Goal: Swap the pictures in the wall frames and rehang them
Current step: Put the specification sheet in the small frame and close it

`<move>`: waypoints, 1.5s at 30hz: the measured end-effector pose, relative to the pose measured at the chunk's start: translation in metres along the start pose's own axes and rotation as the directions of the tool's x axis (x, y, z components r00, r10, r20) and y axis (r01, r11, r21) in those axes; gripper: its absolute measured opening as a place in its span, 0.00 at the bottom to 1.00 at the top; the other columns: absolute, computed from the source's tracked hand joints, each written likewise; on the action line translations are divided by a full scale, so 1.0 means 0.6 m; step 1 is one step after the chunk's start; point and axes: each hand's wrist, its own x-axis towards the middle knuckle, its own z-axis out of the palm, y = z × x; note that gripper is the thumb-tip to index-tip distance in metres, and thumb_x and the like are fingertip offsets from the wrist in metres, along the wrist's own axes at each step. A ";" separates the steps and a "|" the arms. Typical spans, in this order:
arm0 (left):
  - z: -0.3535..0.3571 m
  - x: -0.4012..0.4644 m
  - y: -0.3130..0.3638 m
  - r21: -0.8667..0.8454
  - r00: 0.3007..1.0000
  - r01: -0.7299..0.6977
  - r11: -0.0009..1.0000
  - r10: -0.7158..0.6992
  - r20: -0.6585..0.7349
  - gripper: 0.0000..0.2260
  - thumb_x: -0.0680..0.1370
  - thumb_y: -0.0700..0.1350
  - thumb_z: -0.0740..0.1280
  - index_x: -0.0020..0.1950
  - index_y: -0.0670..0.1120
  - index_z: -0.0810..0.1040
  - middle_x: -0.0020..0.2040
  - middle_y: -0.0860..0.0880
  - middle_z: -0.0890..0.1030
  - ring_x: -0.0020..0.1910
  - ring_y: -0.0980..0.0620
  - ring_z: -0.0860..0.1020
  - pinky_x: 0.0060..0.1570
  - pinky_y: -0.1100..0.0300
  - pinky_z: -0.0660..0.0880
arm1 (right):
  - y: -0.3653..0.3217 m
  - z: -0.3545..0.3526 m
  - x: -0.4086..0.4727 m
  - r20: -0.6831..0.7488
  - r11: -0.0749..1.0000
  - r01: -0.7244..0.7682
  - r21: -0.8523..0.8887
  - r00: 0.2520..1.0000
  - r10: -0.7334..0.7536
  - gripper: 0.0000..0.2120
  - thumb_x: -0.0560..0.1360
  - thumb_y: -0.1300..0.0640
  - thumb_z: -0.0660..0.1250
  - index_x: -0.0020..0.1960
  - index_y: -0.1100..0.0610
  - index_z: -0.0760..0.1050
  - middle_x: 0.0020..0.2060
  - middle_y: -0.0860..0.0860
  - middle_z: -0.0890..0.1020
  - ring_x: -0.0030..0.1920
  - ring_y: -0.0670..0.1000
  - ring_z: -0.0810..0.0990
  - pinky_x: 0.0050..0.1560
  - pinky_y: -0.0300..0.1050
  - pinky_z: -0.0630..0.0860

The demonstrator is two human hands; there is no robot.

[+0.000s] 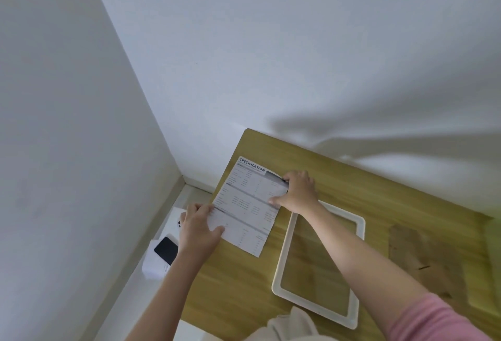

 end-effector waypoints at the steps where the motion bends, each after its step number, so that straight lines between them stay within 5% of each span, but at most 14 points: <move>1: -0.001 0.003 -0.001 -0.005 1.000 0.009 1.000 -0.009 0.008 0.23 0.70 0.43 0.73 0.64 0.46 0.73 0.53 0.51 0.70 0.55 0.54 0.64 0.54 0.61 0.63 | 0.000 0.000 0.000 0.007 1.000 -0.003 0.012 1.000 0.003 0.34 0.60 0.41 0.77 0.61 0.50 0.69 0.59 0.51 0.69 0.62 0.54 0.67 0.61 0.53 0.70; 7: -0.003 0.016 -0.007 -0.006 0.998 0.024 1.000 -0.024 0.056 0.25 0.67 0.45 0.75 0.62 0.49 0.73 0.54 0.50 0.74 0.58 0.51 0.68 0.54 0.58 0.65 | -0.004 -0.003 -0.006 0.016 0.999 0.009 0.051 1.000 -0.010 0.30 0.62 0.43 0.76 0.58 0.49 0.67 0.55 0.49 0.73 0.60 0.54 0.69 0.61 0.55 0.68; 12: -0.016 0.016 -0.006 -0.016 0.998 0.002 1.000 -0.001 0.059 0.25 0.63 0.45 0.77 0.58 0.50 0.75 0.52 0.53 0.77 0.53 0.53 0.75 0.52 0.55 0.74 | -0.012 -0.007 -0.021 -0.013 0.984 0.083 0.160 0.997 -0.082 0.25 0.67 0.49 0.72 0.57 0.49 0.62 0.46 0.43 0.77 0.47 0.49 0.76 0.60 0.54 0.69; 16: -0.034 0.011 0.009 -0.157 0.998 0.004 0.988 0.006 0.066 0.16 0.67 0.37 0.72 0.53 0.49 0.76 0.44 0.54 0.78 0.44 0.55 0.78 0.38 0.64 0.73 | -0.021 -0.022 -0.039 -0.104 0.893 0.103 0.438 0.993 -0.064 0.27 0.70 0.58 0.72 0.64 0.53 0.64 0.46 0.49 0.77 0.44 0.49 0.78 0.46 0.49 0.79; 21: -0.044 -0.008 0.048 -0.272 0.994 -0.045 0.961 0.071 0.086 0.14 0.68 0.36 0.72 0.50 0.50 0.77 0.44 0.53 0.80 0.41 0.56 0.78 0.36 0.67 0.73 | -0.007 -0.043 -0.073 -0.259 0.788 0.144 0.598 0.966 0.020 0.25 0.71 0.61 0.71 0.65 0.54 0.67 0.42 0.48 0.76 0.38 0.42 0.75 0.29 0.29 0.69; 28: -0.014 -0.068 0.092 -0.314 0.956 -0.110 0.943 0.187 0.228 0.15 0.69 0.38 0.72 0.51 0.52 0.76 0.42 0.54 0.81 0.41 0.58 0.79 0.35 0.69 0.75 | 0.086 -0.035 -0.145 -0.372 0.644 0.127 0.754 0.891 0.261 0.21 0.71 0.62 0.72 0.62 0.56 0.71 0.43 0.47 0.77 0.38 0.43 0.75 0.36 0.31 0.70; 34: 0.054 -0.123 0.107 -0.287 0.913 -0.101 0.953 0.203 0.353 0.15 0.68 0.36 0.72 0.48 0.53 0.75 0.41 0.55 0.80 0.40 0.56 0.78 0.37 0.70 0.75 | 0.169 0.001 -0.192 -0.350 0.630 0.021 0.776 0.846 0.403 0.17 0.71 0.63 0.71 0.58 0.56 0.74 0.45 0.50 0.80 0.42 0.46 0.79 0.37 0.34 0.72; 40: 0.103 -0.141 0.109 -0.183 0.910 -0.114 0.976 0.177 0.375 0.15 0.68 0.37 0.71 0.51 0.49 0.75 0.44 0.53 0.79 0.42 0.56 0.78 0.39 0.66 0.76 | 0.223 0.009 -0.201 -0.331 0.727 -0.041 0.685 0.872 0.362 0.15 0.72 0.62 0.71 0.58 0.58 0.75 0.40 0.45 0.78 0.42 0.47 0.78 0.41 0.37 0.72; 45: 0.120 -0.141 0.112 -0.104 0.921 -0.183 0.978 0.208 0.331 0.15 0.67 0.38 0.72 0.50 0.49 0.74 0.46 0.52 0.76 0.43 0.56 0.76 0.42 0.63 0.76 | 0.245 0.010 -0.189 -0.308 0.826 -0.062 0.561 0.910 0.277 0.19 0.72 0.60 0.71 0.62 0.57 0.74 0.48 0.51 0.78 0.47 0.50 0.78 0.48 0.42 0.75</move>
